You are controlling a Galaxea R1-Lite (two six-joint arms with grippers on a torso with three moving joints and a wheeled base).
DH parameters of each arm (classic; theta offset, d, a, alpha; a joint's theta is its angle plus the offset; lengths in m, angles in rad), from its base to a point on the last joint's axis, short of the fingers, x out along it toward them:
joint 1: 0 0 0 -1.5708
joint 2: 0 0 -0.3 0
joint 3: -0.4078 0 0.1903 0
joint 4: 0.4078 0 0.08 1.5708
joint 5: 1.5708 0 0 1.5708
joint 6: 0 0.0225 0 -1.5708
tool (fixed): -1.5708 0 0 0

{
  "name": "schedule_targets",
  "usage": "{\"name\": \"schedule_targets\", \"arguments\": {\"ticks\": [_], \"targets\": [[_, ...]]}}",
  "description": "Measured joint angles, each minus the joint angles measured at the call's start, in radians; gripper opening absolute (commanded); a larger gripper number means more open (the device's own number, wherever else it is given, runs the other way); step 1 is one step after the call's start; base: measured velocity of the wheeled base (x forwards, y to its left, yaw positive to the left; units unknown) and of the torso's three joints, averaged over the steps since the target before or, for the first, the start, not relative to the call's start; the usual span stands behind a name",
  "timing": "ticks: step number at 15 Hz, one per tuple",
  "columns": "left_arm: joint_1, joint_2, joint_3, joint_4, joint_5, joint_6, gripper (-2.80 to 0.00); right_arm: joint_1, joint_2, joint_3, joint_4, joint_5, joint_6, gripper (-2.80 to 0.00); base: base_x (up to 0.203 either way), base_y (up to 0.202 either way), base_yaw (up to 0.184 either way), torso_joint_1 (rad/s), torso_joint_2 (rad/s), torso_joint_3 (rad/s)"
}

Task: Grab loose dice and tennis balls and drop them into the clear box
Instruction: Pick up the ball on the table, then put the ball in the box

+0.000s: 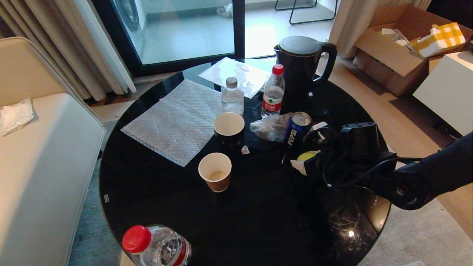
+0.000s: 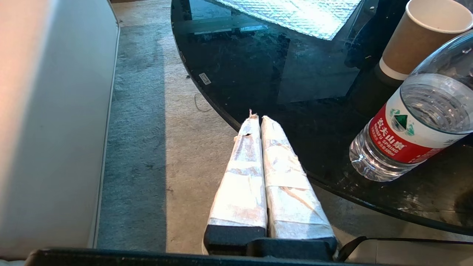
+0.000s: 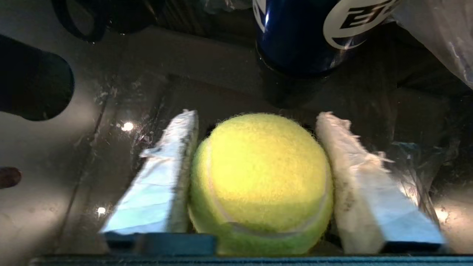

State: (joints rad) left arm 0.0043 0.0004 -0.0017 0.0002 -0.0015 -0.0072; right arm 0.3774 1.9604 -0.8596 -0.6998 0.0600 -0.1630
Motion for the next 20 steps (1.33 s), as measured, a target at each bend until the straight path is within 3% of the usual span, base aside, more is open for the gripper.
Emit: {"name": "schedule_targets", "arguments": {"ticks": [10, 16, 20], "targets": [[0.000, 0.000, 0.000, 0.000, 0.000, 0.000, -2.80, 0.008, -0.071, 0.050, 0.020, -0.034, -0.001, -2.80, 0.000, 0.000, 0.000, 0.000, 0.00, 0.000], [0.000, 0.000, 0.000, 0.000, 0.000, 0.000, -2.80, 0.006, -0.207, 0.088, 0.170, -0.037, 0.003, -2.80, 0.000, 0.000, 0.000, 0.000, 0.00, 0.000], [0.000, 0.000, 0.000, 0.000, 0.000, 0.000, -2.80, -0.011, -0.398, 0.129, 0.391, -0.081, 0.034, -2.80, 0.000, 0.000, 0.000, 0.000, 0.00, 0.000]]}}
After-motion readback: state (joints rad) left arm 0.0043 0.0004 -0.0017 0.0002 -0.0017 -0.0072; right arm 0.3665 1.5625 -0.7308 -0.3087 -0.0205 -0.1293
